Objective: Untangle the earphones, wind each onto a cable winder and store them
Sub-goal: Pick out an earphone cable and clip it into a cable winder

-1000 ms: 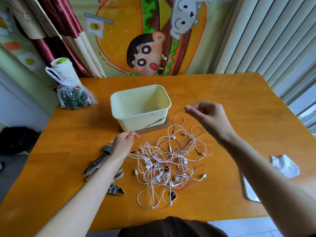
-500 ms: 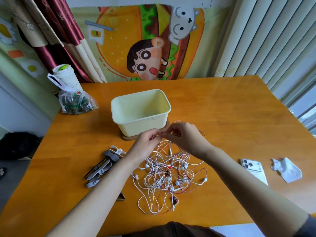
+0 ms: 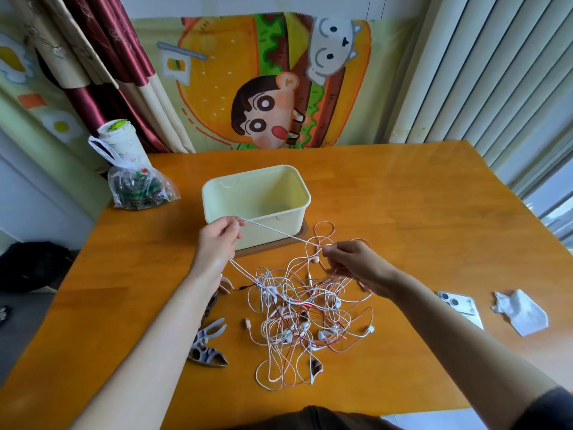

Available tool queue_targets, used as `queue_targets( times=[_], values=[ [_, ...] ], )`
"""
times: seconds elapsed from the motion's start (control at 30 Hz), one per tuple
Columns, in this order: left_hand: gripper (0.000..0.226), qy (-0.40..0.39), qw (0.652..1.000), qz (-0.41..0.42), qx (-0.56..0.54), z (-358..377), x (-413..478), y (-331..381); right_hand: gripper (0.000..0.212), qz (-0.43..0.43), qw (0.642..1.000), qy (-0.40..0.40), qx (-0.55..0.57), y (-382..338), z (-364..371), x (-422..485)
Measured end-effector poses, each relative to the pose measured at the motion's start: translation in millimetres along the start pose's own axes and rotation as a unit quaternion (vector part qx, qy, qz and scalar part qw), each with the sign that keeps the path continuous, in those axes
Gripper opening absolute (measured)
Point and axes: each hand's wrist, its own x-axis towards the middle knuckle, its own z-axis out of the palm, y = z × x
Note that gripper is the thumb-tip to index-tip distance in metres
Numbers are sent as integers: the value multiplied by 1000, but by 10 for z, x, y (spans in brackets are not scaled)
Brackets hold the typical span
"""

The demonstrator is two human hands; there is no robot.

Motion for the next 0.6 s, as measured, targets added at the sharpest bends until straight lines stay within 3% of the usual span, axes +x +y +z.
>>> queue_targets(
  times=[0.07, 0.13, 0.23, 0.37, 0.47, 0.6],
  values=[
    [26, 1, 999, 11, 39, 22, -13, -8, 21, -13, 998, 57, 30, -36, -68, -3],
    [25, -3, 998, 17, 63, 42, -29, -23, 18, -67, 985, 148, -51, -171, -161, -8],
    [20, -24, 996, 15, 83, 102, -31, -7, 15, -174, 923, 270, -211, -506, -278, -55],
    [25, -83, 991, -17, 101, 194, -4, 77, 14, -291, 837, 356, -297, -965, -205, -259],
    [44, -137, 987, -3, 82, 256, -58, 171, 15, -342, 801, 354, -341, -1121, -12, -393],
    [43, -193, 978, 48, 64, 389, -191, 248, 19, -269, 819, 245, -444, -963, 208, -363]
  ],
)
